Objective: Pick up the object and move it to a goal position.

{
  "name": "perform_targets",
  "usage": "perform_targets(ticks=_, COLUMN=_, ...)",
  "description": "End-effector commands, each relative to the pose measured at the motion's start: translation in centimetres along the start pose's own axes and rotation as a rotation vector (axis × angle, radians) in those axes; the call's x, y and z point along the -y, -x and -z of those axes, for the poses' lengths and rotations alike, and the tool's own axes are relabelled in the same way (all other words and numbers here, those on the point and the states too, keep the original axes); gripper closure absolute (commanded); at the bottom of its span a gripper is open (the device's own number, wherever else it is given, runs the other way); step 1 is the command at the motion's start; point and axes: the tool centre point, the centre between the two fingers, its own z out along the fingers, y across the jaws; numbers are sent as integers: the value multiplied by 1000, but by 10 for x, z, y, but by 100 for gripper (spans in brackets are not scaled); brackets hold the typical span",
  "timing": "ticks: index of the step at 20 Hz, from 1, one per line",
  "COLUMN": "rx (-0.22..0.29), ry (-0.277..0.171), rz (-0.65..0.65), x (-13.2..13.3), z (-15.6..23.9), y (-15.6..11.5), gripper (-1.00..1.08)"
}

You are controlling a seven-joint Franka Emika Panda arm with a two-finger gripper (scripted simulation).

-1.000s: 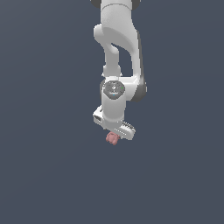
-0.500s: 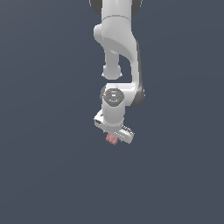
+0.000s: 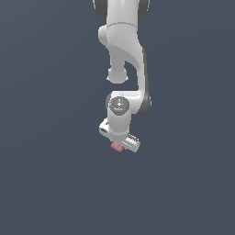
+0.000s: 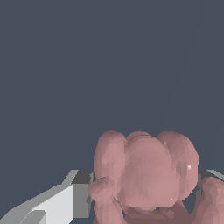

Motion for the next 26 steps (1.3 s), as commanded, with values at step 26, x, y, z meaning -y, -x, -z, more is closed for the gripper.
perform_targets(ticks=26, rx=-1, ry=0, rz=-1, x=119, z=74, y=57, gripper=108)
